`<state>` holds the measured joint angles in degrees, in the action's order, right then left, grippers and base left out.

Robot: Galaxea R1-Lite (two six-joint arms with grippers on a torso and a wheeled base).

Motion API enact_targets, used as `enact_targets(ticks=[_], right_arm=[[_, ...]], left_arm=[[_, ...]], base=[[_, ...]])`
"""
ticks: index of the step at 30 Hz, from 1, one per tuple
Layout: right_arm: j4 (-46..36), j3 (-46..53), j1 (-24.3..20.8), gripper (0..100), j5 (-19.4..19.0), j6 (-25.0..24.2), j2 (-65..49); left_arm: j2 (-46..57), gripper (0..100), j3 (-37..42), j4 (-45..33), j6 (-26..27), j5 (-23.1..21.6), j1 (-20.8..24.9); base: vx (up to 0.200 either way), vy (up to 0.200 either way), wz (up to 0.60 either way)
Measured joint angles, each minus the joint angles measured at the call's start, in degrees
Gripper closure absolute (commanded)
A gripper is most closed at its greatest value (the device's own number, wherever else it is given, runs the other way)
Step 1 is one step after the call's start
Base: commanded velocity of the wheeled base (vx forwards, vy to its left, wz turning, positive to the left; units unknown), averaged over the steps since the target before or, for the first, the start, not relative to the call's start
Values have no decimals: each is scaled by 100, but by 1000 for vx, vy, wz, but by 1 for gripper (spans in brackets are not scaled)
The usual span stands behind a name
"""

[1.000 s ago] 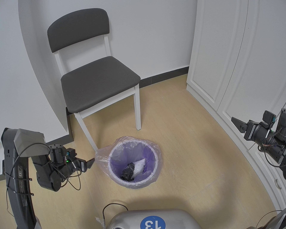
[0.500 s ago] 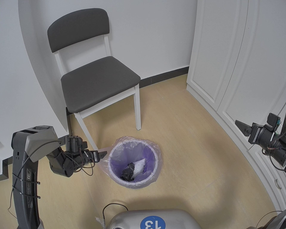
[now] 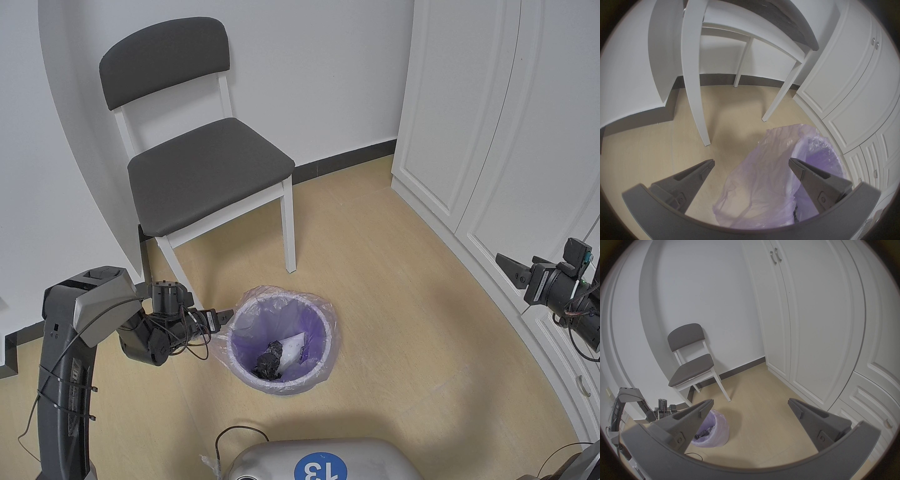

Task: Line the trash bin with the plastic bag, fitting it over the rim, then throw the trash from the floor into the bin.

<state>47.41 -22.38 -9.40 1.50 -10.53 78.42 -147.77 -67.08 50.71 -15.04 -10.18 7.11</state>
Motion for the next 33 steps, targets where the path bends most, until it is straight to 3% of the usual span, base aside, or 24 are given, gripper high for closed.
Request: enact_targets(ticks=[11,12,24,33], right_arm=[[2,56,-35,0,-28,106,38],[0,63,-38,0,-28,112,43],[2,128,-38,0,-28,132,29],[5,111,-35,0,-30,139,51]], left_arm=[[-77,0,-30,6,-224,-9,-133],[-79,100,-35,6,-224,-11,-141],[-62,100,146,-46,-140,-13,-229],[-107,100,-89,-408,464,6,-257]], base=[[0,0,0],[0,0,0],[0,0,0],[0,0,0]])
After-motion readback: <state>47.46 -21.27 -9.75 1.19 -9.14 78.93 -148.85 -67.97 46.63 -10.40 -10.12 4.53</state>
